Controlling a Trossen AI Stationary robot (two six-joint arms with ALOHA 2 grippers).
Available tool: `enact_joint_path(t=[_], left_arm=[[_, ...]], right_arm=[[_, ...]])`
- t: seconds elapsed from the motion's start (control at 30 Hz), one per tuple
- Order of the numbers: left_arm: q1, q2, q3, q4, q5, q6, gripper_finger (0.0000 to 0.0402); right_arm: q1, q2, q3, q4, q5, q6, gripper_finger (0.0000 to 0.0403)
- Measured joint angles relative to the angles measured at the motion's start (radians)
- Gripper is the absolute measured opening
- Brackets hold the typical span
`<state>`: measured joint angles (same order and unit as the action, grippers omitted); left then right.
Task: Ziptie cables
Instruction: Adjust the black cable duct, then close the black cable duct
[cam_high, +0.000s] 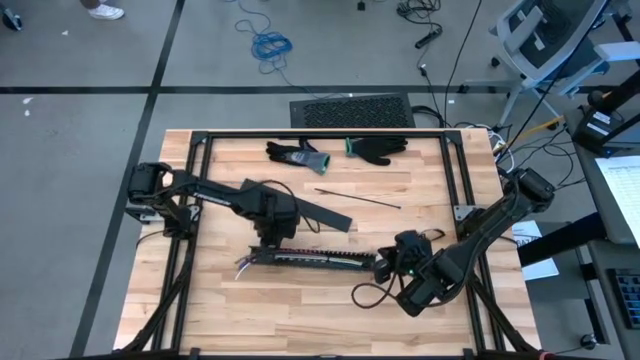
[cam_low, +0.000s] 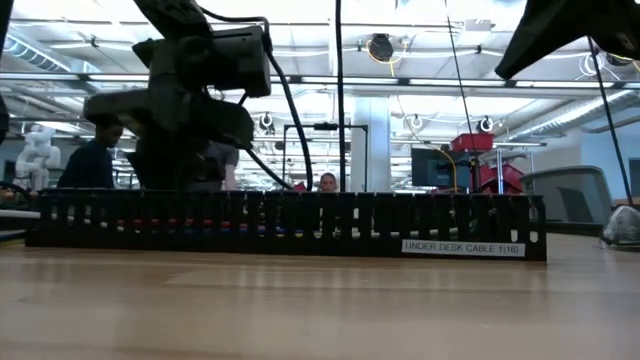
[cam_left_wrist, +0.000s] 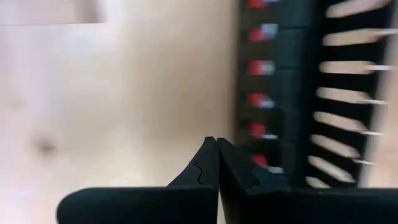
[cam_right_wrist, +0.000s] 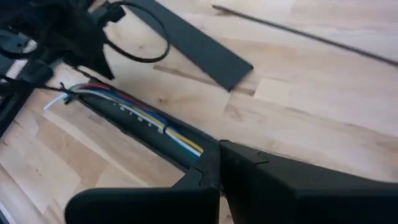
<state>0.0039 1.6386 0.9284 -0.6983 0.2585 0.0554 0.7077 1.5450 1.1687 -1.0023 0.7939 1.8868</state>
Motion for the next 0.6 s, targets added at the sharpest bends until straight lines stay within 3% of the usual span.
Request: enact_joint_path(t=[0.13,0.23,0.5,0.6], left_arm=[[0.022,-0.019,0.009,-0.029,-0.101,-0.018,0.0000],[0.069,-0.109,0.046,-0.054,-0.138,0.026,0.0000],[0.219,-0.583,0.147,-0.007,-0.164,-0.027,0.0000],[0.247,-0.762,0.149,0.055,-0.221,-0.083,0.0000]], right_arm=[[-0.008,-0.003,0.000,0.002,0.018,-0.037,0.0000],[-0.026,-0.003,0.000,0.000,0.019,-0.106,0.0001],[-0.172,-0.008,0.017,0.008,0.096,-0.464,0.0003],[-0.284,-0.019,0.079,0.090,0.174,-0.735,0.0003]])
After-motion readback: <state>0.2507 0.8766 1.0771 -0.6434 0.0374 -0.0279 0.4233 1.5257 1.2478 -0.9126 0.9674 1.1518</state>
